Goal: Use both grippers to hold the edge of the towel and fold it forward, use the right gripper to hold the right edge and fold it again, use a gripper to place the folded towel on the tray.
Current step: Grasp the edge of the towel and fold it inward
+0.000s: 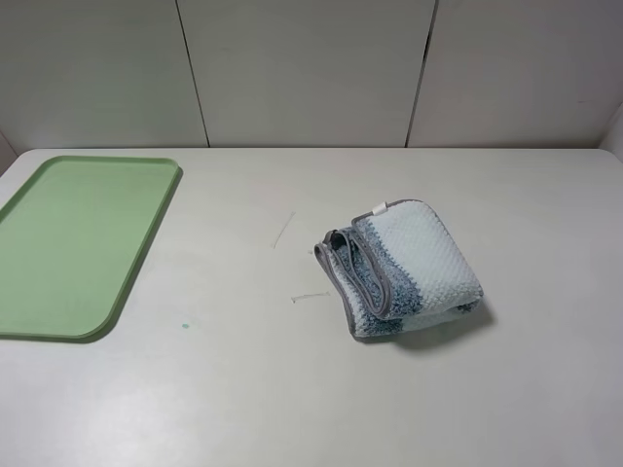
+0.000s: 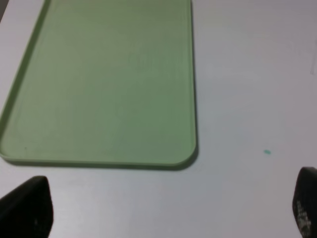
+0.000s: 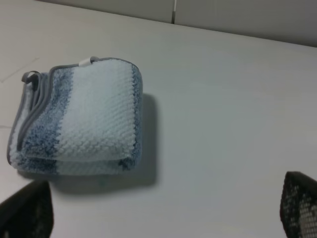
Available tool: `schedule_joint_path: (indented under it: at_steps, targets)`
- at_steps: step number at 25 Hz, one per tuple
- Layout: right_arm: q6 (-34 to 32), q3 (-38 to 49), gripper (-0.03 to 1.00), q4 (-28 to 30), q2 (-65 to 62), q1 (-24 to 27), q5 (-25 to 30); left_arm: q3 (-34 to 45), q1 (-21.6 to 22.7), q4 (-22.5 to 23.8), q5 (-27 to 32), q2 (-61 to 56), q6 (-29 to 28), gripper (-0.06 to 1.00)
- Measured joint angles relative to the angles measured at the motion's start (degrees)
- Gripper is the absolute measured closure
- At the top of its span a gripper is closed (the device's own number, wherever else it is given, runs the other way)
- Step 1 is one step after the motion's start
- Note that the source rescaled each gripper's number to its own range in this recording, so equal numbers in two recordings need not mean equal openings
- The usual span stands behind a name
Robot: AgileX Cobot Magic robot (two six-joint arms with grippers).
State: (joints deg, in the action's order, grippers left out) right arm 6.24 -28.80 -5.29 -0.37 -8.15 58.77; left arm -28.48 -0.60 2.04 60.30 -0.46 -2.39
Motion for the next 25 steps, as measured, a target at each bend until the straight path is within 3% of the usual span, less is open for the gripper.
schedule_joint_path:
  at_steps: [9, 14, 21, 25]
  targets:
    - [0.0, 0.0, -0.03, 0.0, 0.0, 0.0, 0.0, -0.91, 0.0, -0.37, 0.0, 3.94, 0.09, -0.04]
    - [0.0, 0.0, -0.03, 0.0, 0.0, 0.0, 0.0, -5.26, 0.0, -3.09, -1.26, 17.22, 3.48, -0.05]
    - [0.0, 0.0, -0.03, 0.0, 0.0, 0.0, 0.0, -14.01, -0.28, -10.38, -5.8, 39.31, 10.29, -0.05]
    - [0.0, 0.0, -0.03, 0.0, 0.0, 0.0, 0.0, -17.23, -4.56, -10.99, -9.63, 50.6, 11.23, -0.05]
